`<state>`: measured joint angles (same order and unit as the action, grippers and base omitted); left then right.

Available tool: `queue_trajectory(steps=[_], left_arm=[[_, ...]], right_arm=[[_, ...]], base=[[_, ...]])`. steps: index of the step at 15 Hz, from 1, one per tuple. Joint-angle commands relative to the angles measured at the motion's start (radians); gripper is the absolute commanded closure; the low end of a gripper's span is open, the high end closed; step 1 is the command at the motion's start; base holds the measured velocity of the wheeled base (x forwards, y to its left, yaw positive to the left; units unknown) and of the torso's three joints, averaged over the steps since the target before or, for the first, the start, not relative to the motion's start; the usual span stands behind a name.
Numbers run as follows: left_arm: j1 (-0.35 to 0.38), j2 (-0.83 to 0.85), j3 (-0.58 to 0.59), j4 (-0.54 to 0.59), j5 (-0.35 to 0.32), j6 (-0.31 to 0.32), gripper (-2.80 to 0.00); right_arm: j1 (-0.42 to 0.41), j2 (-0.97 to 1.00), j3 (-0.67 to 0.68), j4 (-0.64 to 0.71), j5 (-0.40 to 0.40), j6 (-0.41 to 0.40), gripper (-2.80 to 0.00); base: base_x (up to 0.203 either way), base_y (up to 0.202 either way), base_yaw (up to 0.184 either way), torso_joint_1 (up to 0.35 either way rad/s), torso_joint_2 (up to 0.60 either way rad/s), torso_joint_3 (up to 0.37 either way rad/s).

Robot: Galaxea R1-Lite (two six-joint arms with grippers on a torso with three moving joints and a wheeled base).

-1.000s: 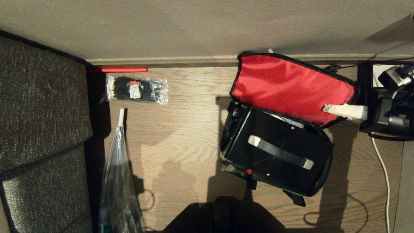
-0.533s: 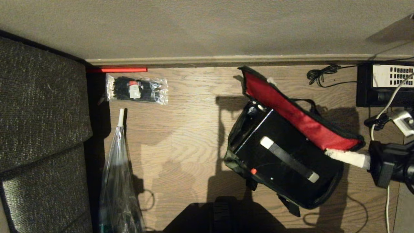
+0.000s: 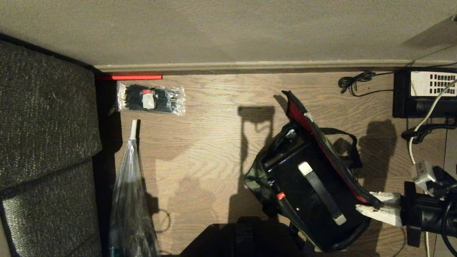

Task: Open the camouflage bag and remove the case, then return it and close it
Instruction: Close the top of the storage box

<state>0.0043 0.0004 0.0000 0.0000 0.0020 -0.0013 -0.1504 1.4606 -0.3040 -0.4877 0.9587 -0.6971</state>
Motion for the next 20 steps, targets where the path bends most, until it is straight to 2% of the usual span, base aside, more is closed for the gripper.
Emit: queue_trajectory(steps=[1,4,6,9,13,14,16,20], left_arm=[[0.0,-0.002,0.002,0.0,0.001,0.0,0.0],[0.0,-0.002,0.003,0.0,0.001,0.0,0.0],[0.002,-0.002,0.002,0.0,0.0,0.0,0.0],[0.0,-0.002,0.002,0.0,0.001,0.0,0.0],[0.0,-0.002,0.003,0.0,0.001,0.0,0.0],[0.0,-0.002,0.002,0.0,0.001,0.0,0.0],[0.0,-0.002,0.003,0.0,0.001,0.0,0.0],[0.0,-0.002,0.003,0.0,0.001,0.0,0.0]], right_arm=[[0.0,0.01,0.002,0.018,0.002,-0.066,-2.8],[-0.001,-0.006,-0.013,0.034,0.006,-0.072,-2.8],[-0.001,-0.007,-0.054,0.035,0.006,-0.042,-2.8],[0.001,0.054,-0.187,0.046,0.002,-0.01,-2.8],[0.012,0.188,-0.354,0.048,0.012,-0.016,-2.8],[0.016,0.218,-0.385,0.048,0.011,-0.016,0.0],[0.033,0.262,-0.427,0.041,0.006,-0.021,0.0],[0.034,0.246,-0.418,0.023,-0.003,-0.038,0.0]], base=[[0.0,0.0,0.0,0.0,0.0,0.0],[0.0,0.0,0.0,0.0,0.0,0.0],[0.0,0.0,0.0,0.0,0.0,0.0],[0.0,0.0,0.0,0.0,0.0,0.0],[0.0,0.0,0.0,0.0,0.0,0.0],[0.0,0.0,0.0,0.0,0.0,0.0],[0.0,0.0,0.0,0.0,0.0,0.0],[0.0,0.0,0.0,0.0,0.0,0.0]])
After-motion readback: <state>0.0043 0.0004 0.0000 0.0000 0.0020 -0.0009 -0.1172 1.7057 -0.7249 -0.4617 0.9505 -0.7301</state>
